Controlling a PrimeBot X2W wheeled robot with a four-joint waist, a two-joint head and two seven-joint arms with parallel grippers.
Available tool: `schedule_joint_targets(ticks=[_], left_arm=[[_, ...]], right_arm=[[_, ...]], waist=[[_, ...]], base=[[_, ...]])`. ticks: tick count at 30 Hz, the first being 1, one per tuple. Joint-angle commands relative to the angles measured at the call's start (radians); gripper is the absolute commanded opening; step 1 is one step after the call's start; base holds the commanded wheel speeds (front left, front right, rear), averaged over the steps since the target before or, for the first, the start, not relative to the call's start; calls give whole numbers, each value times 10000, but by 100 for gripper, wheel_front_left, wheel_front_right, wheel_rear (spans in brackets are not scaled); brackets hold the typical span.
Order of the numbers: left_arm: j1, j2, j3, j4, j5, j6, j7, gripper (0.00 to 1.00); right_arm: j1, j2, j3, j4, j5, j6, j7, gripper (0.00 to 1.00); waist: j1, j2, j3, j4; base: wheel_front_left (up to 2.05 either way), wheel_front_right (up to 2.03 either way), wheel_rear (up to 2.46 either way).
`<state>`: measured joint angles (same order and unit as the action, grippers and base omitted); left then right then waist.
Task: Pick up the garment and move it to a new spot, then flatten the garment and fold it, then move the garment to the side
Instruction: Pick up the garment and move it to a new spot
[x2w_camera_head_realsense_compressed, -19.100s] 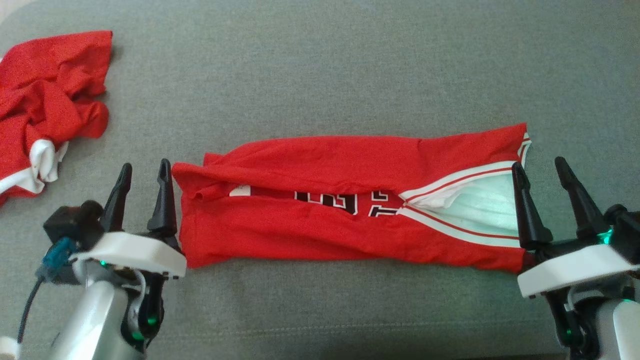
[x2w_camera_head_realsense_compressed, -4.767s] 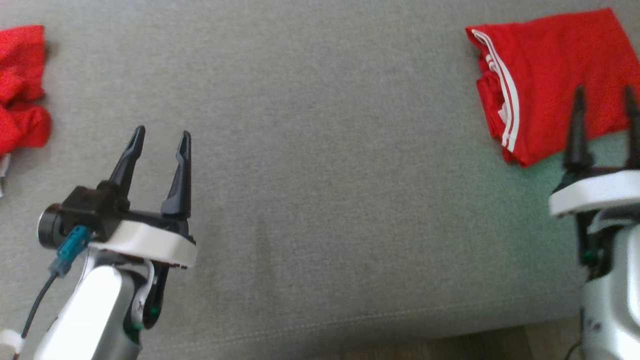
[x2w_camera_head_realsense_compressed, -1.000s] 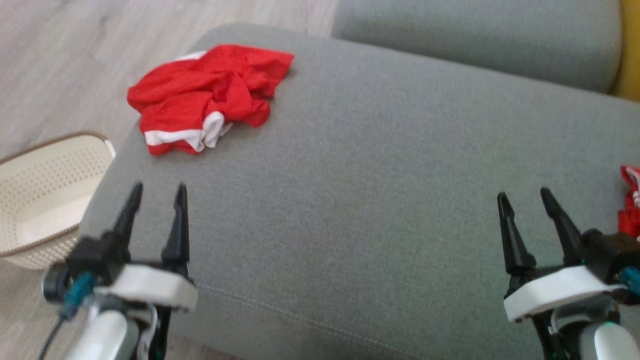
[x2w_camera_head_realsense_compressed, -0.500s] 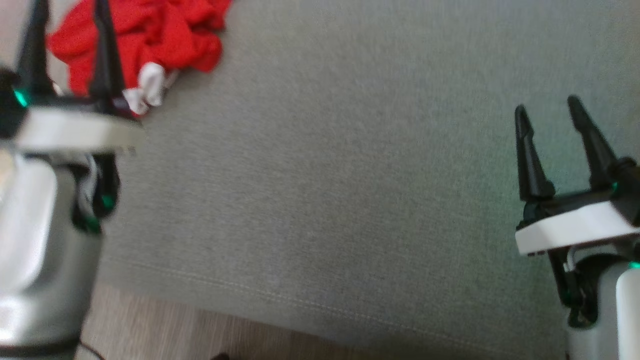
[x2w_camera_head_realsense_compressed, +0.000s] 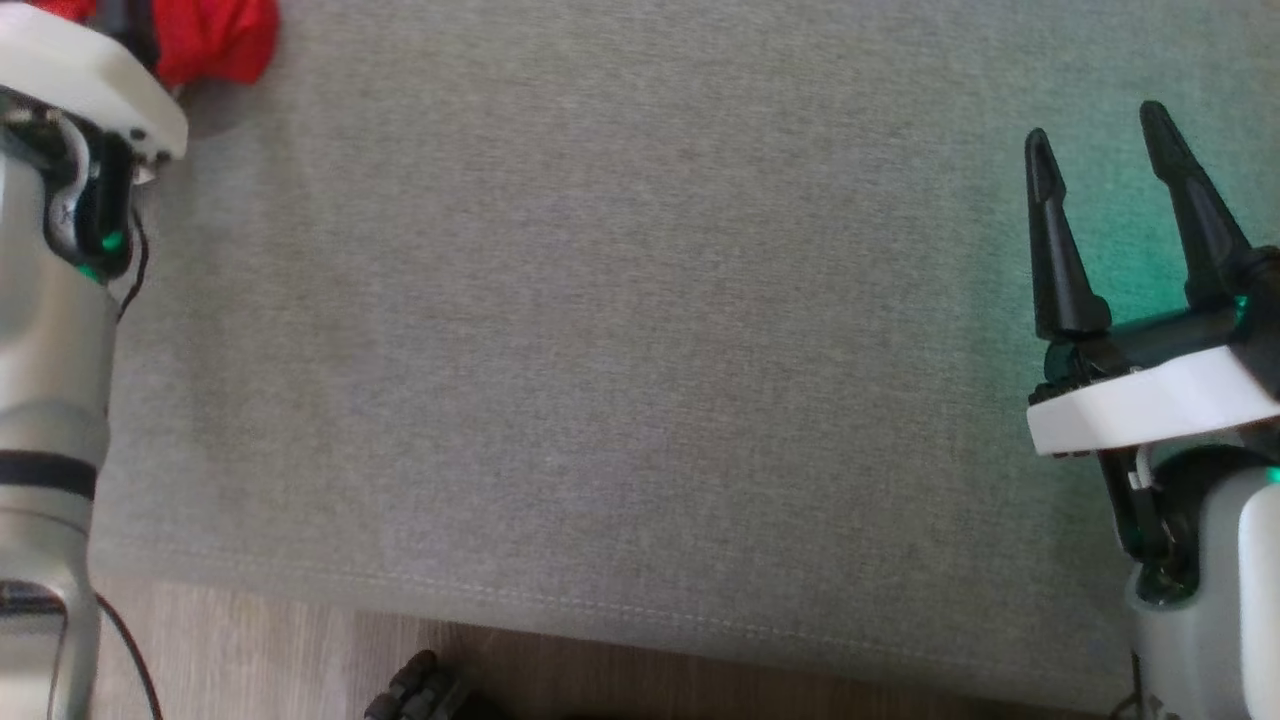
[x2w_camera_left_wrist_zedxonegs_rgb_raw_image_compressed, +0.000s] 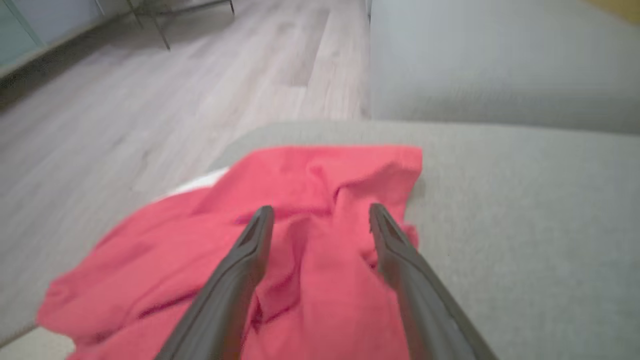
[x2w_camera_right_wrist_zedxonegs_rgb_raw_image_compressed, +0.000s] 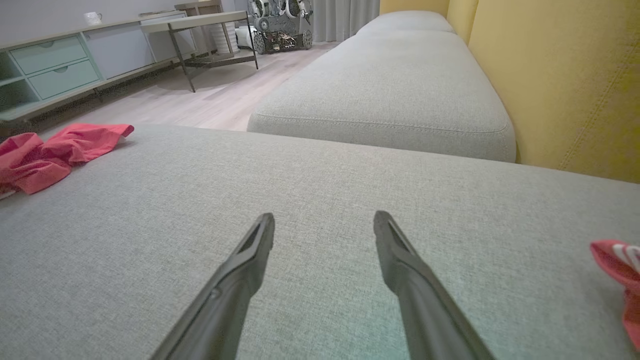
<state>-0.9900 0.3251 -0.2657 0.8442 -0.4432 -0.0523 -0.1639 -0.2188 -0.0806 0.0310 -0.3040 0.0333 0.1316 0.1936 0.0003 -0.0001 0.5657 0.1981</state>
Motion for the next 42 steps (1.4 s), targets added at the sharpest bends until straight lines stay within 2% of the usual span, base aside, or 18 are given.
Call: schedule_joint_targets(ticks=[1, 7, 8, 9, 11, 18, 22, 26, 32, 38, 39, 42], left_arm=[[-276, 631, 196, 125, 72, -51, 142, 100], [-718, 400, -72, 2638, -174, -449, 1429, 100], [-775, 370, -73, 2882, -243, -498, 1558, 78], [-829, 361, -98, 3043, -263, -537, 1549, 2], [-911, 366, -118, 3259, -306, -595, 1345, 0], [-1037, 640, -16, 3193, -327, -655, -621, 0], [-803, 765, 196, 2524, -321, -619, -954, 0], [94, 916, 697, 553, -96, -390, -974, 0], [2543, 844, 1330, -2625, 358, 64, -977, 0], [5426, 687, 1532, -5828, 579, 819, -938, 0], [5426, 687, 1532, -5828, 579, 819, -938, 0], [6874, 645, 1502, -7411, 642, 1301, -545, 0]], right_arm=[[-103, -55, 313, -352, -51, -9, -12, 100], [-113, -39, 286, -222, 7, -9, -93, 100], [-104, -30, 274, -200, 25, -9, -115, 100], [-92, -22, 255, -179, 37, -9, -133, 100], [-87, 1, 220, -161, 52, -9, -172, 100], [-13, 88, 53, 22, 120, -9, -461, 100], [146, 145, -69, 233, 201, -9, -639, 100], [414, 204, -136, 475, 342, -9, -811, 100], [1020, 271, -209, 822, 583, -9, -1034, 100], [1712, 298, -191, 997, 820, -9, -1140, 100], [1712, 298, -191, 997, 820, -9, -1140, 100], [1984, 300, -158, 1032, 998, -9, -1168, 100]], waist=[[-3, 1, 113, -139], [-3, 1, 150, -315], [-3, 1, 129, -336], [-3, 1, 100, -345], [-3, 1, 33, -365], [-3, 1, -701, -409], [-3, 1, -1391, -385], [-3, 1, -2182, -403], [-3, 1, -3408, -547], [-3, 1, -4407, -786], [-3, 1, -4407, -786], [-3, 1, -4703, -961]], base=[[0, 0, 0], [0, 0, 0], [0, 0, 0], [0, 0, 0], [0, 0, 0], [0, 0, 0], [0, 0, 0], [0, 0, 0], [0, 0, 0], [0, 0, 0], [0, 0, 0], [0, 0, 0]])
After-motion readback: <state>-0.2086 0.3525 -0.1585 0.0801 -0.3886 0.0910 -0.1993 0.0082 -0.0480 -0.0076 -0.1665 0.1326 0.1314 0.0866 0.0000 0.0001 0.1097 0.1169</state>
